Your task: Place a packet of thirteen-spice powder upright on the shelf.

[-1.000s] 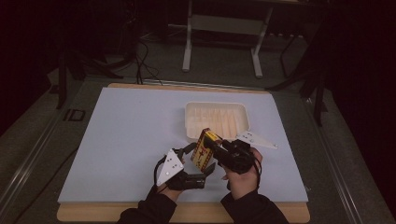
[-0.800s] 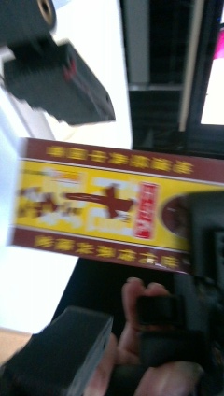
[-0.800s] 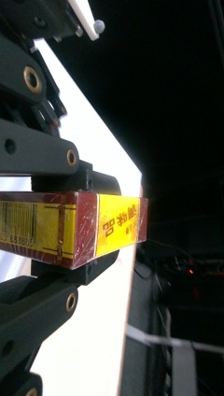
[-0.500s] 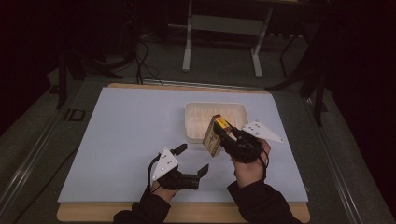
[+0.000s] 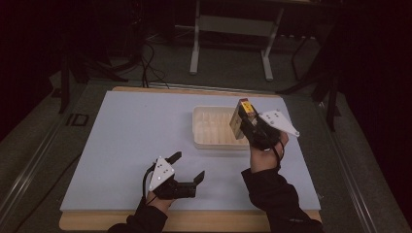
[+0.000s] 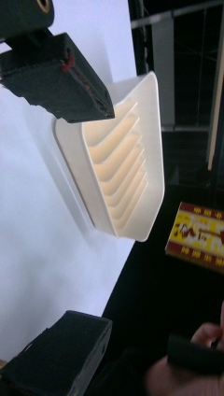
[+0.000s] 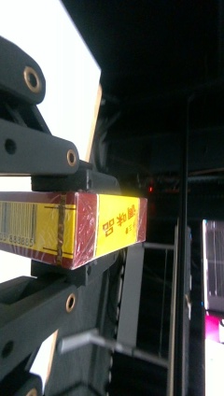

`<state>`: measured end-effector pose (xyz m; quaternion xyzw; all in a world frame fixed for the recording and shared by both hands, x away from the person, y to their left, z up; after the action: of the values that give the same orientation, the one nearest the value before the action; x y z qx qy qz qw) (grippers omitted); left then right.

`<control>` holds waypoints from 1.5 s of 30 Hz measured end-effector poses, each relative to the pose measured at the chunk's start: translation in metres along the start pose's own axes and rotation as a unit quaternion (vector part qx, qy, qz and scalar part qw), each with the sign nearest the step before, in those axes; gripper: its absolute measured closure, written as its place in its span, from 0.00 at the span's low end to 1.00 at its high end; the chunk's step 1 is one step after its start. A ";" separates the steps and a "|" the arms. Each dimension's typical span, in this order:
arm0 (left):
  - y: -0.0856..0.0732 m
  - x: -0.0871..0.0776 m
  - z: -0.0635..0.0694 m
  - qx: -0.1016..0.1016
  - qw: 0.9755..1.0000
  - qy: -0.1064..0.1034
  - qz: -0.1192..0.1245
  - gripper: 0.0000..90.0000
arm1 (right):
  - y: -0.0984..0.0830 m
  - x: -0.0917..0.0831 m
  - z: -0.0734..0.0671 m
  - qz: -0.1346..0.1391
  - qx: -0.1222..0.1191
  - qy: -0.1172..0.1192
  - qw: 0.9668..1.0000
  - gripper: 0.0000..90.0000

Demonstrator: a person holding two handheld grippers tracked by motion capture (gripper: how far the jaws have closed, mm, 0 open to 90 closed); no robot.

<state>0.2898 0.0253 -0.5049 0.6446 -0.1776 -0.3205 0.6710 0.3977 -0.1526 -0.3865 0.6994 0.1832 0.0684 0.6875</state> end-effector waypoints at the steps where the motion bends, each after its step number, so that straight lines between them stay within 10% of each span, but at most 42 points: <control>1: -0.001 0.001 0.000 -0.001 1.000 -0.002 -0.001 0.04 | -0.001 0.004 0.003 0.001 -0.005 -0.008 1.000 0.75; 16: -0.007 0.005 0.000 0.001 1.000 0.006 -0.006 0.04 | -0.020 0.044 0.011 -0.003 -0.026 -0.054 0.998 0.75; 45: -0.007 0.003 -0.003 0.006 1.000 0.007 0.000 0.04 | -0.058 0.089 0.011 -0.022 0.049 -0.071 0.996 0.75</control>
<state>0.2926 0.0265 -0.5123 0.6507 -0.1748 -0.3145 0.6687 0.4742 -0.1330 -0.4585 0.7313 0.1529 -0.0057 0.6647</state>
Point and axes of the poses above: each handheld gripper's, and its own axes: x roughly forward along the jaws, y roughly out of its top, z roughly to its right, the point moved 8 cm from there along x, roughly forward along the jaws, and after that the axes turned 2 degrees about x, right-handed, at the moved point
